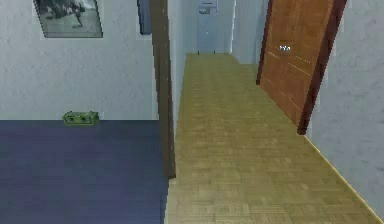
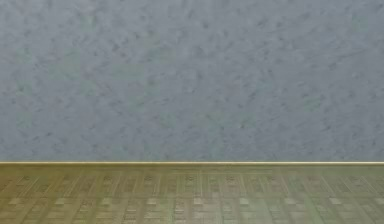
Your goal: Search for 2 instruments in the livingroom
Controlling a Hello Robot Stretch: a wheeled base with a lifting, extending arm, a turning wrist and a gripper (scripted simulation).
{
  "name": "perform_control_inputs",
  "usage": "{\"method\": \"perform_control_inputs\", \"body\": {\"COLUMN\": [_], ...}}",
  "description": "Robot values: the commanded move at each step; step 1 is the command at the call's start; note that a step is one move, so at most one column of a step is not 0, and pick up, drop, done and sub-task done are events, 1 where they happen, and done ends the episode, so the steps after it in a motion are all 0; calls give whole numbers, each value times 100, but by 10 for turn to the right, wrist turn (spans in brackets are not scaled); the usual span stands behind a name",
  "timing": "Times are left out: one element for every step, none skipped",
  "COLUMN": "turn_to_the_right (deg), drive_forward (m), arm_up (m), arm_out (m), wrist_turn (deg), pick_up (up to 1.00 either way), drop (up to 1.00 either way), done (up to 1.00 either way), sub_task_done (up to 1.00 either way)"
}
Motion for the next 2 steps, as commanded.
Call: {"method": "perform_control_inputs", "body": {"turn_to_the_right": [0, -450], "drive_forward": [20, 0], "arm_up": [0, 0], "arm_out": [0, 0], "wrist_turn": [0, 0], "pick_up": [0, 0], "drop": [0, 0], "done": [0, 0], "sub_task_done": [0, 0]}}
